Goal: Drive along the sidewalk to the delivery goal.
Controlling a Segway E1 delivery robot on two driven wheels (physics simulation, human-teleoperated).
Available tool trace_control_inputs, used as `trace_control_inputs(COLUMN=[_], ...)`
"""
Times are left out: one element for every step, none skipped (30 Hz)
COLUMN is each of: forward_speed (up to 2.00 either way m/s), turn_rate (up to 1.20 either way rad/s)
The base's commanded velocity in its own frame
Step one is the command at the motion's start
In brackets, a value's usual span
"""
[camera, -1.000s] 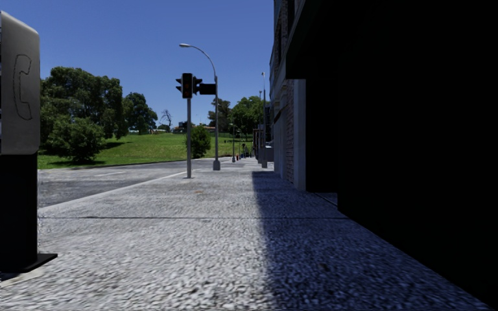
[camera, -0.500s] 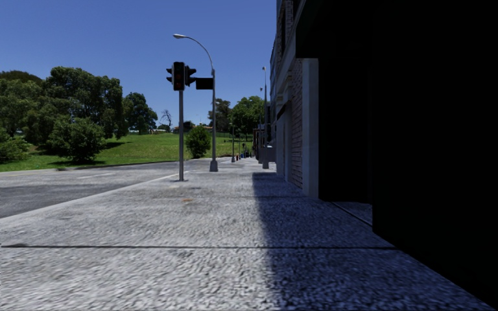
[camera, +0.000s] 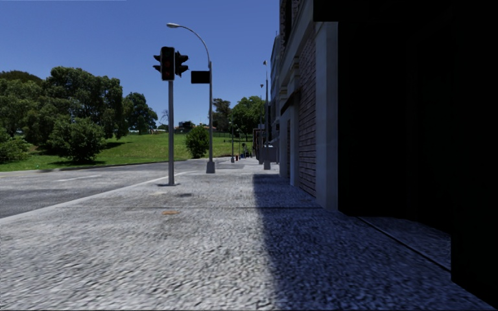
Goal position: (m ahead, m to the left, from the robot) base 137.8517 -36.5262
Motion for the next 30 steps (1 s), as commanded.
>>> trace_control_inputs(forward_speed=[2.0,2.0,2.0,2.0,2.0,2.0,2.0,2.0,2.0,2.0,2.0,2.0,2.0,2.0,2.0,2.0,2.0,2.0,2.0,2.0,2.0,2.0,2.0,2.0,2.0,2.0,2.0,2.0,2.0,2.0], turn_rate=[0.0,0.0,0.0,0.0,0.0,0.0,0.0,0.0,0.0,0.0,0.0,0.0,0.0,0.0,0.0,0.0,0.0,0.0,0.0,0.0,0.0,0.0,0.0,0.0,0.0,0.0,0.0,0.0,0.0,0.0])
